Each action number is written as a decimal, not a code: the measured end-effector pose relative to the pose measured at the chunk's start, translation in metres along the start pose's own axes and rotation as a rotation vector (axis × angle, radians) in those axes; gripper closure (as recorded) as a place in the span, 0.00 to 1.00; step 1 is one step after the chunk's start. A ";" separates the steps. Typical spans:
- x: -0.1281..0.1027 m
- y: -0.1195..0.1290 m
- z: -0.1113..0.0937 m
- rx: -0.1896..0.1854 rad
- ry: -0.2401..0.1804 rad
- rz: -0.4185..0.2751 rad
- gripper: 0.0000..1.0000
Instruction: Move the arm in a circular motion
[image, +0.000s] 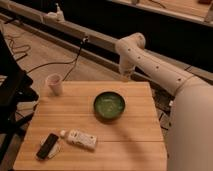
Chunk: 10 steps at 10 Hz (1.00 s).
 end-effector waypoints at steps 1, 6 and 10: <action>-0.024 0.007 0.006 -0.008 -0.018 -0.060 1.00; -0.016 0.090 0.007 -0.041 -0.029 -0.150 1.00; 0.136 0.119 -0.013 0.004 0.118 0.173 1.00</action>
